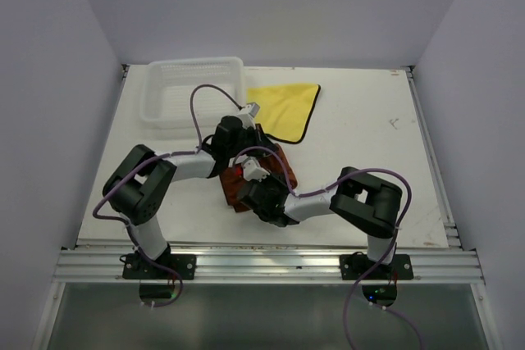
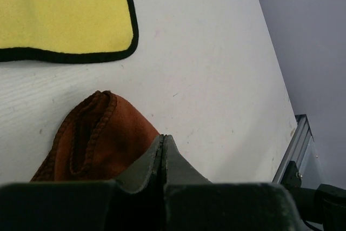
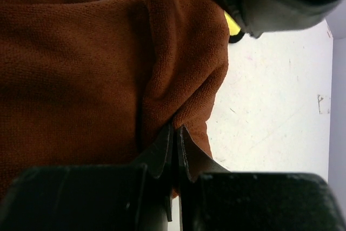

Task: Roll the towels
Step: Roll the towel

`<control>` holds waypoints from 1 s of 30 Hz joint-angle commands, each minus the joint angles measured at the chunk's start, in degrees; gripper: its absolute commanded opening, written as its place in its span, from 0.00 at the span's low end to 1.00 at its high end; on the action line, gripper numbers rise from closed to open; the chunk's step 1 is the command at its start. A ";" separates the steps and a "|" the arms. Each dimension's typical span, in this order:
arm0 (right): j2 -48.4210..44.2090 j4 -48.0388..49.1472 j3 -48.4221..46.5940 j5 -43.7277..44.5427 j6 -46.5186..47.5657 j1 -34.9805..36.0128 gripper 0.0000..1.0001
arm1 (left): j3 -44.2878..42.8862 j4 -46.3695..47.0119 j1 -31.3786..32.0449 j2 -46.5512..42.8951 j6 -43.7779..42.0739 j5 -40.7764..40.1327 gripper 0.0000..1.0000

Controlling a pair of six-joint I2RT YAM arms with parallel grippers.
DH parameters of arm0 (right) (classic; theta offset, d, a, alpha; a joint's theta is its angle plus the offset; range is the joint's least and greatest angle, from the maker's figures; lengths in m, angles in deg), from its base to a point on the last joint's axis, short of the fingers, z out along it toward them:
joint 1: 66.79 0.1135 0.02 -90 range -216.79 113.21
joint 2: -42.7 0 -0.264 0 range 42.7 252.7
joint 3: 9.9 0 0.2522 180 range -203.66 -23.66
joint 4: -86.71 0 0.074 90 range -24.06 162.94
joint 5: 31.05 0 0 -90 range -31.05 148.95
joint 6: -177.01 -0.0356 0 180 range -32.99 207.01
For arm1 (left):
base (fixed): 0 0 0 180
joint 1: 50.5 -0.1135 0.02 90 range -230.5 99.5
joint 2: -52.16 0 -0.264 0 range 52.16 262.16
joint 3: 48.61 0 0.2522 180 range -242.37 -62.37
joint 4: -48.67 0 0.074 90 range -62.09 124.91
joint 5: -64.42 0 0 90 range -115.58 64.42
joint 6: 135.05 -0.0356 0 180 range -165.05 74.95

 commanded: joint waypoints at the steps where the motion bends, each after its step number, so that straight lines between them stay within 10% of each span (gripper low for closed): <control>1: 1.26 0.87 -1.49 -2.26 -0.23 0.10 0.00 | 0.34 7.37 -0.12 3.21 1.59 4.22 0.00; 18: -4.44 6.49 3.43 -0.51 -1.19 0.01 0.00 | 0.78 0.35 1.20 14.73 0.27 -3.16 0.00; 30: -13.67 2.89 4.75 -5.33 -7.87 -0.51 0.42 | 3.85 -2.99 1.11 12.98 -1.49 -8.17 0.00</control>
